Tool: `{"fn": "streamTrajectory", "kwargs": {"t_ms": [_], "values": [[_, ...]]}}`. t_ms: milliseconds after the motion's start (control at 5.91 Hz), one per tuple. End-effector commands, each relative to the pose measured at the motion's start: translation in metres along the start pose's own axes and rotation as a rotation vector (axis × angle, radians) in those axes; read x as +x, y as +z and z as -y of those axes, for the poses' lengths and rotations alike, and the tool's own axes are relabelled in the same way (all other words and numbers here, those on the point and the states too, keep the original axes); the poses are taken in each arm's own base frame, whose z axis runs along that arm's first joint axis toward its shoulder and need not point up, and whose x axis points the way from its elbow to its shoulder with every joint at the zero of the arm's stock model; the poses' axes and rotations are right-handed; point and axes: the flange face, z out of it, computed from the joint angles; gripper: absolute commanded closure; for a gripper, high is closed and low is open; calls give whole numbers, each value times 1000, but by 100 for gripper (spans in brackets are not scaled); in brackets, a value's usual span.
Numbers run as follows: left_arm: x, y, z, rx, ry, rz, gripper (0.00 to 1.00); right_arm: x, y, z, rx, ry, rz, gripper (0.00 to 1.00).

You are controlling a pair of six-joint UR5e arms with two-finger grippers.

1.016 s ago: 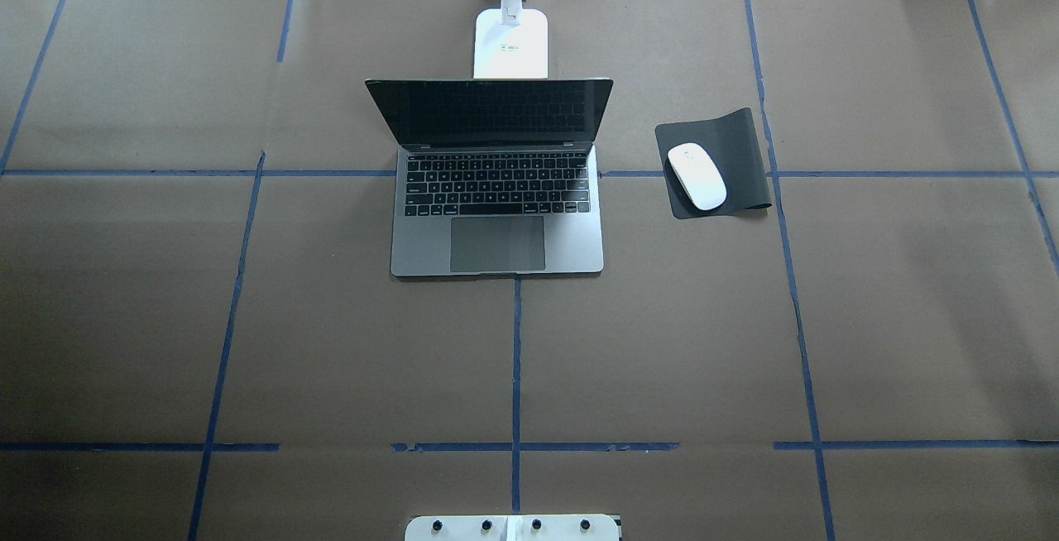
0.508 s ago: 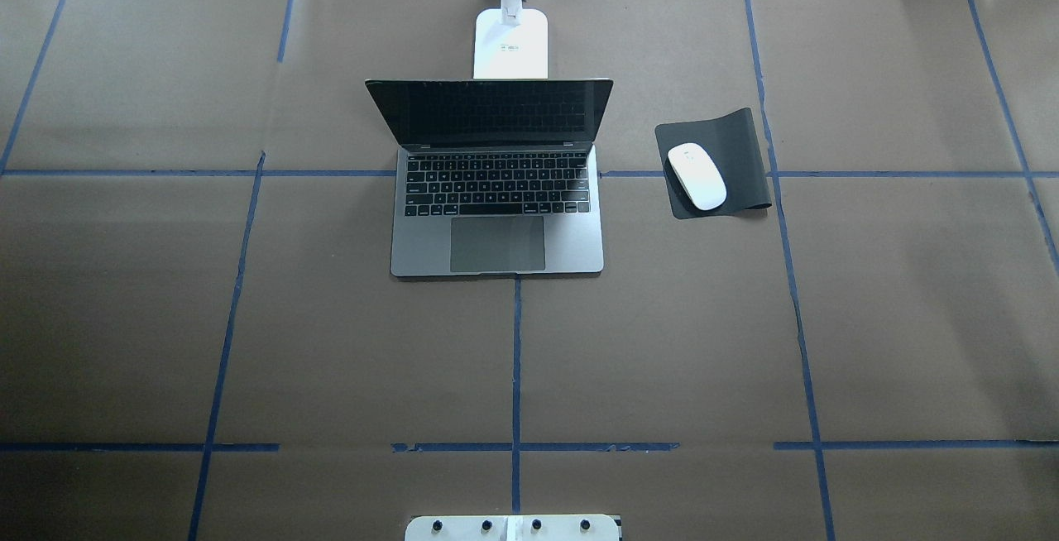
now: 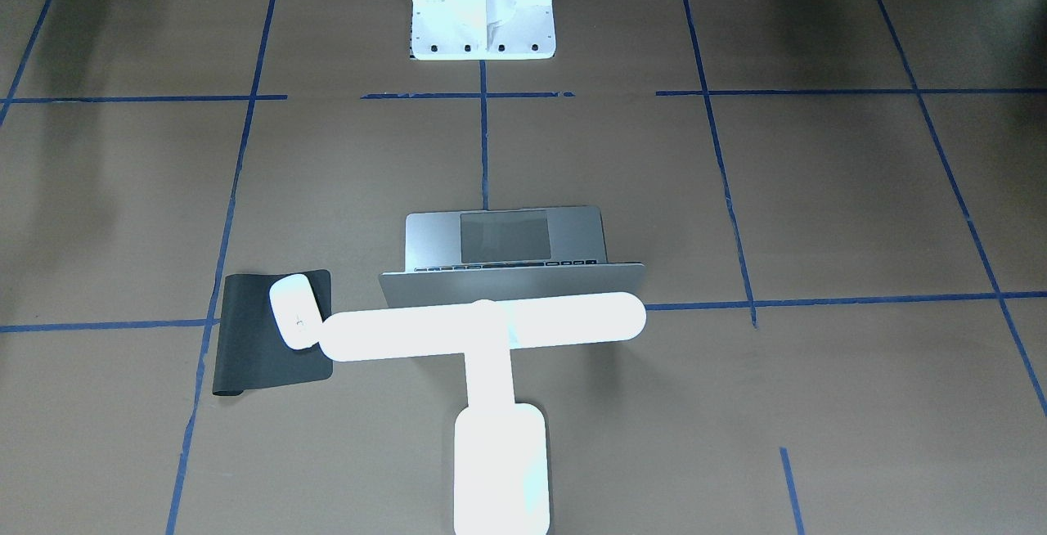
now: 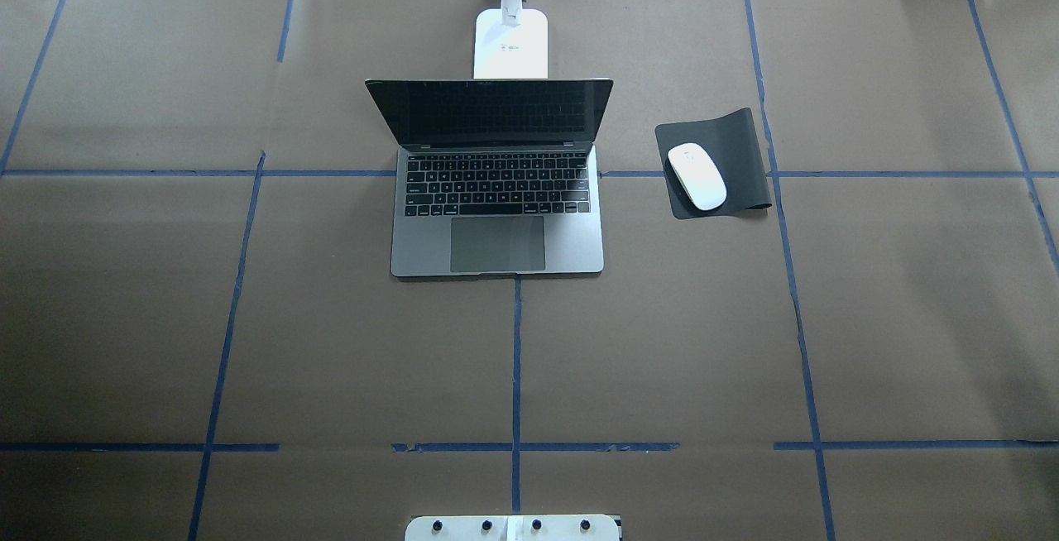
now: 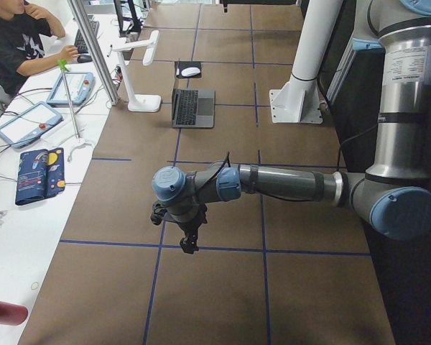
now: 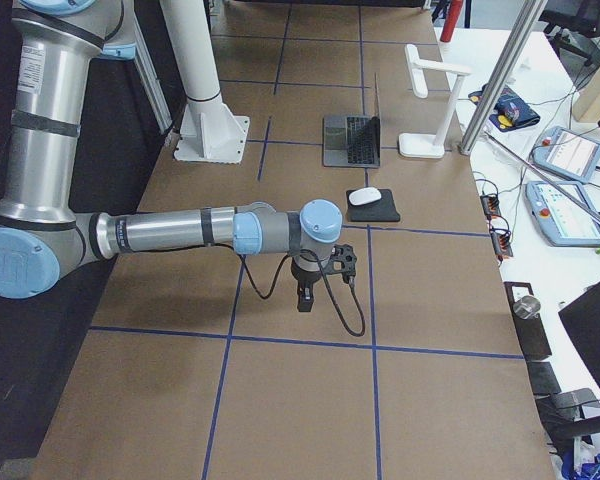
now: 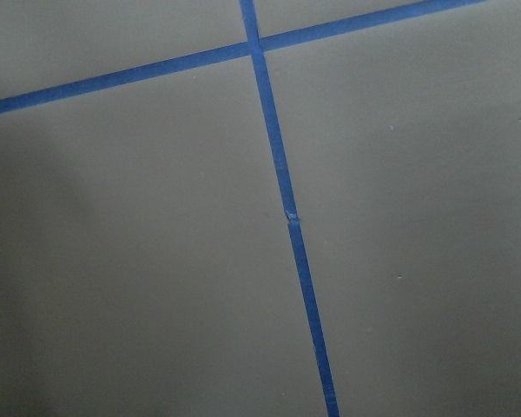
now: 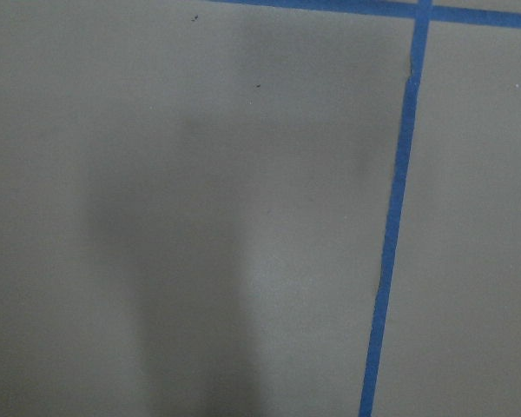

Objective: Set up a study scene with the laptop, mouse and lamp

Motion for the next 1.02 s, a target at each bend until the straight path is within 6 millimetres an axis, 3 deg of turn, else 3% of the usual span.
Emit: {"fn": "streamTrajectory", "kwargs": {"t_ms": [0, 169, 339, 677, 847], "values": [[5, -10, 9, 18, 12, 2, 0, 13, 7, 1, -12, 22, 1, 0], [-7, -15, 4, 27, -24, 13, 0, 23, 2, -1, -1, 51, 29, 0], [-14, -9, 2, 5, -135, 31, 0, 48, -12, -5, 34, 114, 30, 0], [-29, -15, -12, 26, -232, 28, 0, 66, 0, 9, 20, 138, 23, 0], [-27, -18, -12, 31, -223, 30, 0, 65, -1, 9, 21, 137, 19, 0]]}}
